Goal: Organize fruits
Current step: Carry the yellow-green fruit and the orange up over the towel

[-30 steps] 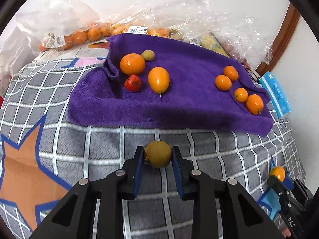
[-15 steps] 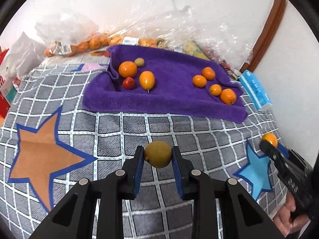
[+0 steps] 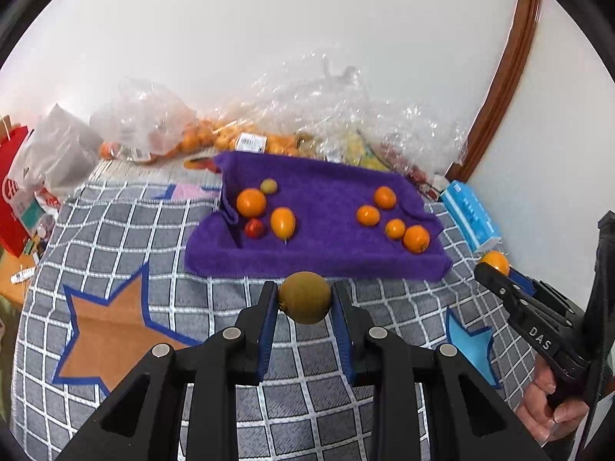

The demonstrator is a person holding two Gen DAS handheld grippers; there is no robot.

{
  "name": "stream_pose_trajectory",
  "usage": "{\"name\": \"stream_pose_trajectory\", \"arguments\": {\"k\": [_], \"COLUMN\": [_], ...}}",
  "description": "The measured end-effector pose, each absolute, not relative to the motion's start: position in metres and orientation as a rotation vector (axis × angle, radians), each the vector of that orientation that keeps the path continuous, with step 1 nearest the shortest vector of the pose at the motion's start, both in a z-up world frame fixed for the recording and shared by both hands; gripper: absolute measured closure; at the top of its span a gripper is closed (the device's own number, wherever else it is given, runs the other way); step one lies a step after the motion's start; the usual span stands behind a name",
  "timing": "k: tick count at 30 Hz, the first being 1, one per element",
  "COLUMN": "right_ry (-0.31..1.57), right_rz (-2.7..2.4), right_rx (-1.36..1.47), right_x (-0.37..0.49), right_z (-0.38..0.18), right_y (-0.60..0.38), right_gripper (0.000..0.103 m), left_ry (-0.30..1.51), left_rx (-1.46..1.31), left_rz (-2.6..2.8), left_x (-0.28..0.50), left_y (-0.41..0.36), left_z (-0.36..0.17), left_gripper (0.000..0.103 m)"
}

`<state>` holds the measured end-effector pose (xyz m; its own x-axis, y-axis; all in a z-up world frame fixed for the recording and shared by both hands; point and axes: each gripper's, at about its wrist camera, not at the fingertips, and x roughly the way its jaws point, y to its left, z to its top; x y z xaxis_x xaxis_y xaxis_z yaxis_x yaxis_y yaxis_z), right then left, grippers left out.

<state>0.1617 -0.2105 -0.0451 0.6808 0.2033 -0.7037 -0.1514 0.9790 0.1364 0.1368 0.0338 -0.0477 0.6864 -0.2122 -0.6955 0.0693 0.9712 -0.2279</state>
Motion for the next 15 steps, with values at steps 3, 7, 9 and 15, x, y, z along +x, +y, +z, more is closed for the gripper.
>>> {"name": "stream_pose_trajectory", "arguments": {"k": [3,7,9,15], "right_ry": [0.785,0.782,0.78,0.776], "right_rz": [0.201,0.198,0.194,0.181], "right_rx": [0.063,0.06,0.06,0.058], "right_x": [0.167,0.176,0.181,0.195], "right_z": [-0.04,-0.037,-0.037,-0.036], "right_y": [-0.207,-0.206,-0.207,-0.209], "right_gripper": [0.068,0.068,0.068,0.068], "left_ry": [0.788,0.777,0.773,0.774], "left_rx": [-0.195,-0.193,-0.192,-0.191], "left_rz": [-0.169,-0.175,-0.178,-0.18], "left_x": [0.142,0.149,0.154,0.169], "left_y": [0.036,0.037,0.038,0.037], "left_z": [-0.042,-0.037,-0.035,-0.032], "left_gripper": [0.077,0.077,0.077,0.077]}}
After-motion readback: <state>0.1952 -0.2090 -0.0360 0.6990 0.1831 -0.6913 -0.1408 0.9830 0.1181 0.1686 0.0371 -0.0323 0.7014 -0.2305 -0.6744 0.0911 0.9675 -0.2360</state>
